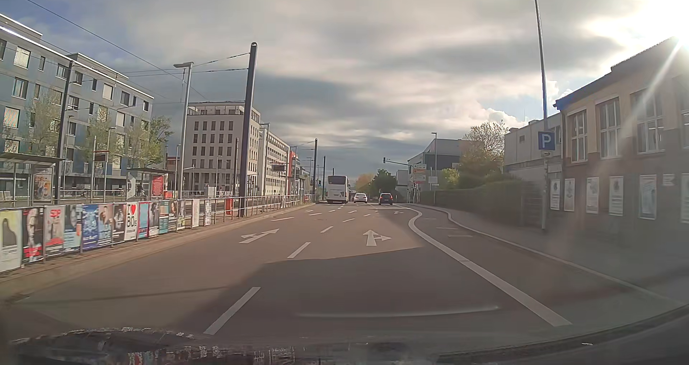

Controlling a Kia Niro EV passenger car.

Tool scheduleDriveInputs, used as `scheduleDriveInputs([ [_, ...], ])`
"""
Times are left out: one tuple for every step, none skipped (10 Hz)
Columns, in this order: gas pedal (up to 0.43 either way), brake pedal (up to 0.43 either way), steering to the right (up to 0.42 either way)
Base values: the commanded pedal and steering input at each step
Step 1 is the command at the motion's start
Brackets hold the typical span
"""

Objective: Follow the waypoints while adhering to traffic rules and regulations

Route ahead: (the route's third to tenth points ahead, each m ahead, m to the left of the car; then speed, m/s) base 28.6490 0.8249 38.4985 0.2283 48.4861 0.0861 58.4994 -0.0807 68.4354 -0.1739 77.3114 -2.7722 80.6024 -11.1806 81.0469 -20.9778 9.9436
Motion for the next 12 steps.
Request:
scheduleDriveInputs([
  [0.028,0.0,0.015],
  [0.028,0.0,0.018],
  [0.028,0.0,0.019],
  [0.028,0.0,0.022],
  [0.028,0.0,0.024],
  [0.028,0.0,0.026],
  [0.028,0.0,0.029],
  [0.028,0.0,0.031],
  [0.028,0.0,0.032],
  [0.028,0.0,0.035],
  [0.028,0.0,0.039],
  [0.028,0.0,0.043],
])
